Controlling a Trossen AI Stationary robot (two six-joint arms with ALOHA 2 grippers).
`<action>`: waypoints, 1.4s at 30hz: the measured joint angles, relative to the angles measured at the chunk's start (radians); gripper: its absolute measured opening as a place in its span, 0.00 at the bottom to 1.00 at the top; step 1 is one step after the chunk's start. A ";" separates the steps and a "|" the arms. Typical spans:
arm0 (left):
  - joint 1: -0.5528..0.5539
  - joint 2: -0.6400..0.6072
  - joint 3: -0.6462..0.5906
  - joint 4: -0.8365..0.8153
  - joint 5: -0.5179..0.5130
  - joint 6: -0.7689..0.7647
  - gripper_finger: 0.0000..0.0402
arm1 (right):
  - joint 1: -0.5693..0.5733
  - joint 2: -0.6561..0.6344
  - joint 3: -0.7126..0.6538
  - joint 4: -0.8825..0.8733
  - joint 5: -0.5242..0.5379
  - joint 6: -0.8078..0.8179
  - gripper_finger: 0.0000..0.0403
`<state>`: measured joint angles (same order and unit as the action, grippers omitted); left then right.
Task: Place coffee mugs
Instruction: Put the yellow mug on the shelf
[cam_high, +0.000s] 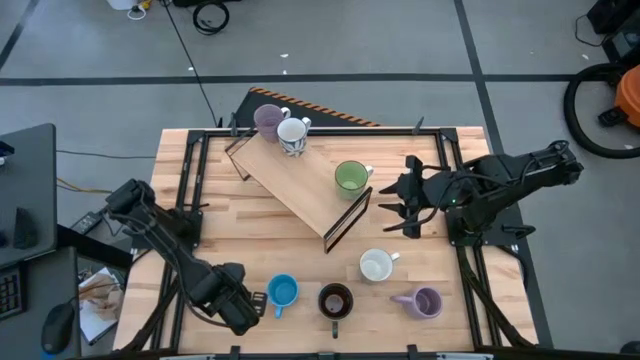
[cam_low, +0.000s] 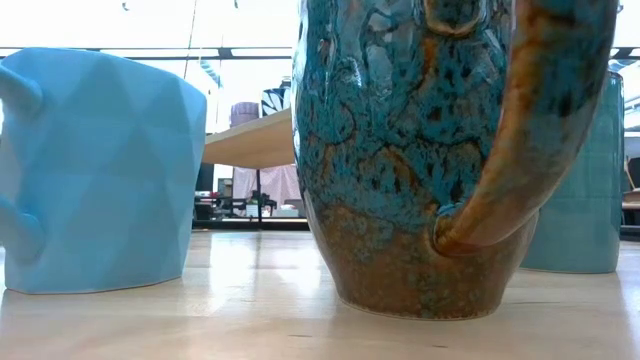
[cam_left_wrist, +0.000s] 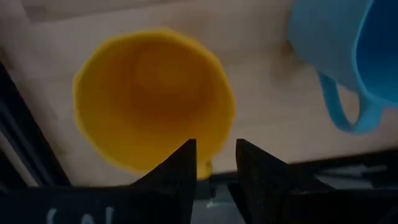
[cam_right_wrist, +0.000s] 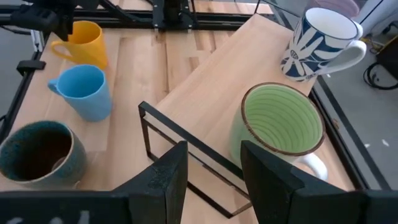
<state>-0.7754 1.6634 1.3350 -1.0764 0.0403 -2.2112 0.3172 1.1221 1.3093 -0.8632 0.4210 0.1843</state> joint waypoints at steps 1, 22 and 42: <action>0.004 0.005 0.000 -0.002 -0.008 0.000 0.30 | 0.000 0.000 0.000 0.000 0.000 -0.003 0.38; 0.054 0.117 0.000 -0.009 -0.047 -0.019 0.30 | -0.007 0.000 0.000 0.002 0.000 0.050 0.38; 0.055 0.179 -0.001 -0.055 -0.035 0.361 0.06 | -0.008 0.001 0.000 0.015 0.000 0.012 0.38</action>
<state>-0.7209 1.8427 1.3342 -1.1314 0.0055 -1.8500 0.3092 1.1229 1.3090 -0.8484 0.4211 0.1963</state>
